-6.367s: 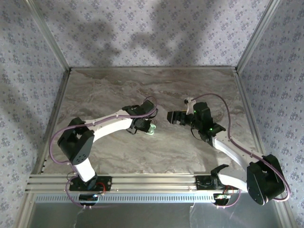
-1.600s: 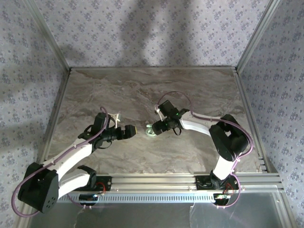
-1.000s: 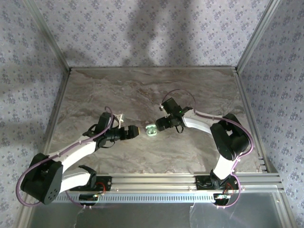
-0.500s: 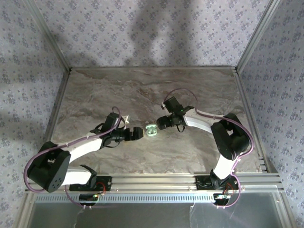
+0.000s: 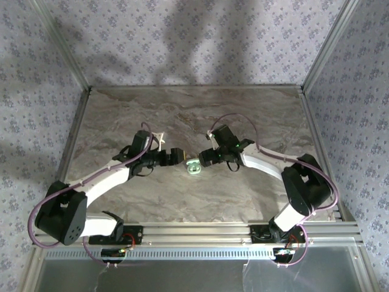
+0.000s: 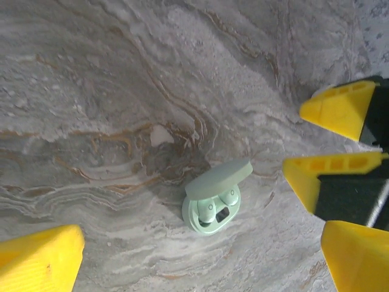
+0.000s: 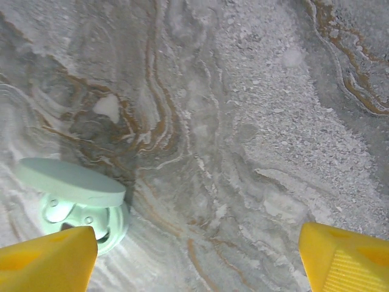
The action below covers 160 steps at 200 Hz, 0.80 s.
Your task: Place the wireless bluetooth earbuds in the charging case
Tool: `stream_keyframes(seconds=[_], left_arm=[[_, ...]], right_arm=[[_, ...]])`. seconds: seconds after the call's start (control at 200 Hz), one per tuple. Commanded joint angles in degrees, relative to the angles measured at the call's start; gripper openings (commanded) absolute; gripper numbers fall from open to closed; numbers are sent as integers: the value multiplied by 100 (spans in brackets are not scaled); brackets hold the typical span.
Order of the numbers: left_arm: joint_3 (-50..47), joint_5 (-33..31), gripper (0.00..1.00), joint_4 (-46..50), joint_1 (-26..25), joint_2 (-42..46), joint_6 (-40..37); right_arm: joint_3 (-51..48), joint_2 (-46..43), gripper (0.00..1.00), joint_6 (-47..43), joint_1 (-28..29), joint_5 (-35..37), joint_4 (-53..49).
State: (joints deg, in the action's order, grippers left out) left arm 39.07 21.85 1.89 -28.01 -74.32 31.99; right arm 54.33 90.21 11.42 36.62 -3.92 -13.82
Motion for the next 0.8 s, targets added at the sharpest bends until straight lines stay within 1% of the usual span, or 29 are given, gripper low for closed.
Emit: stream_keyframes(seconds=[0.0, 0.13, 0.27, 0.45, 0.685, 0.795], left_arm=[[354, 247, 100, 422, 158, 83, -318], [611, 407, 100, 684, 323, 142, -456], [822, 572, 100, 729, 402, 122, -504], [1031, 684, 98, 733, 410, 56, -477], [717, 838, 97, 463, 402, 179, -223], [489, 848, 92, 179, 393, 243, 15]], right_arm=[[-93, -340, 88, 139, -50, -337, 79], [-170, -688, 88, 303, -65, -613, -41], [-873, -1251, 88, 822, -31, -962, 439], [-1644, -2036, 88, 1308, 118, -1031, 808], [-2550, -3038, 89, 1678, 228, -1092, 957], [-2813, -3317, 87, 1772, 259, -1132, 1035]])
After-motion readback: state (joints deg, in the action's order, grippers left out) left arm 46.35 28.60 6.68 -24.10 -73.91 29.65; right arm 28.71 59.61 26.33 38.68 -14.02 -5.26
